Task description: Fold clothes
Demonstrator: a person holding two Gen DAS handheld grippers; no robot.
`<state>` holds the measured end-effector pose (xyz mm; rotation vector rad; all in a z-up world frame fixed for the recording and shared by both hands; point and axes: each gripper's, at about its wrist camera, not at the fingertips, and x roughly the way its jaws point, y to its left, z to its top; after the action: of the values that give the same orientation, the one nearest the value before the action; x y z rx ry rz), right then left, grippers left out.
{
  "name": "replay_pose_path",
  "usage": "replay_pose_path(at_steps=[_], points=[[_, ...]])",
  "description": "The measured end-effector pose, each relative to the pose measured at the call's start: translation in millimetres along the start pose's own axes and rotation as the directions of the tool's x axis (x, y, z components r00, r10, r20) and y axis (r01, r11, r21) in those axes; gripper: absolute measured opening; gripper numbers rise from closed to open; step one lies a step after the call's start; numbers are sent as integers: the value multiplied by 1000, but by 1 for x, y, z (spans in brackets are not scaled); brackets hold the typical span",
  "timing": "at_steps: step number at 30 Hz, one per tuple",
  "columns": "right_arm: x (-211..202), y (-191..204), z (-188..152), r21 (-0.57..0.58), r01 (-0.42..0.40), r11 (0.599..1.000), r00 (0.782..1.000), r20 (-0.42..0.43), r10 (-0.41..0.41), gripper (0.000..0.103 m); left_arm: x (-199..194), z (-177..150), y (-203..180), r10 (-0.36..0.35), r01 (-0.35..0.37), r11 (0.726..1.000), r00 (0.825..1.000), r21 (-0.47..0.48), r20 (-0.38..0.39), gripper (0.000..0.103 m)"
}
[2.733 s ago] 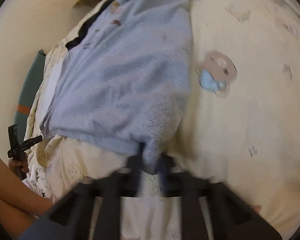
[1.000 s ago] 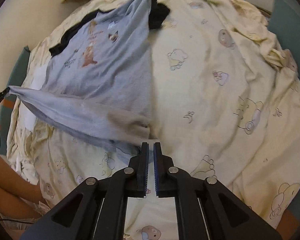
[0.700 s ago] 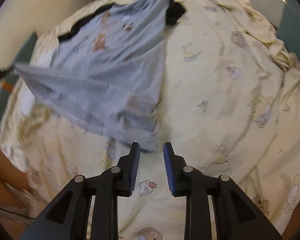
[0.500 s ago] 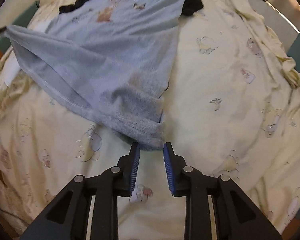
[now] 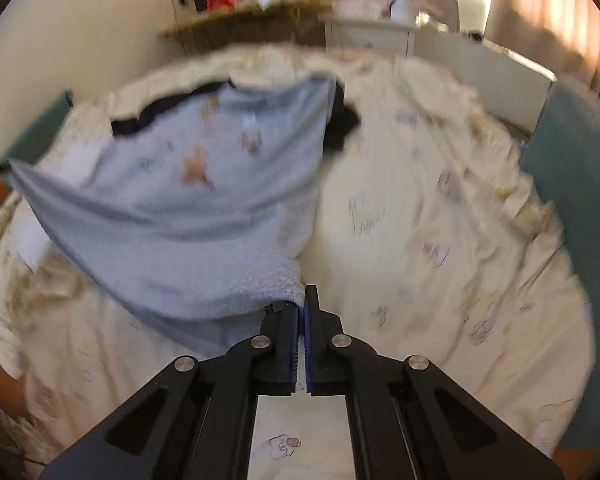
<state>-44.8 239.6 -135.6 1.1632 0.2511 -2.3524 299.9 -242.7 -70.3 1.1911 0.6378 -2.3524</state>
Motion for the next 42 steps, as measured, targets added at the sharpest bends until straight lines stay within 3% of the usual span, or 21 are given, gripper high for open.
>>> replay_pose_path(at_steps=[7,11,14,18,21,24,28,33,35,38,42], points=[[-115,10,49,37,11,999,983,184,-18,1,-54,-6,-17,6,-9,996,1000,89,31,5],[-149,23,47,3,49,999,986,161,-49,1,-55,-23,-12,29,-21,994,997,109,-77,5],[-137,21,26,13,72,997,994,83,-73,1,-34,-50,-1,76,-57,992,982,116,-171,5],[-103,8,-25,66,87,994,995,-49,-84,1,7,-93,21,99,-81,994,951,73,-294,5],[-73,4,-67,100,93,991,986,-148,-77,1,39,-130,27,120,-90,991,919,98,-375,5],[-44,4,-112,104,112,988,963,-257,-82,1,61,-158,28,134,-97,989,899,108,-418,5],[-25,-3,-149,93,138,986,933,-346,-98,1,74,-166,32,165,-130,985,897,112,-411,7],[-26,-12,-165,131,116,985,920,-389,-57,2,77,-165,44,194,-163,980,896,111,-399,12],[-26,-16,-172,154,111,982,904,-427,-36,3,75,-166,50,204,-178,979,893,101,-401,23],[-33,-23,-185,131,140,981,884,-462,-64,3,70,-173,60,196,-177,981,891,84,-409,25],[-42,-23,-187,175,81,981,912,-410,-2,3,63,-184,74,205,-195,979,891,66,-406,25]])
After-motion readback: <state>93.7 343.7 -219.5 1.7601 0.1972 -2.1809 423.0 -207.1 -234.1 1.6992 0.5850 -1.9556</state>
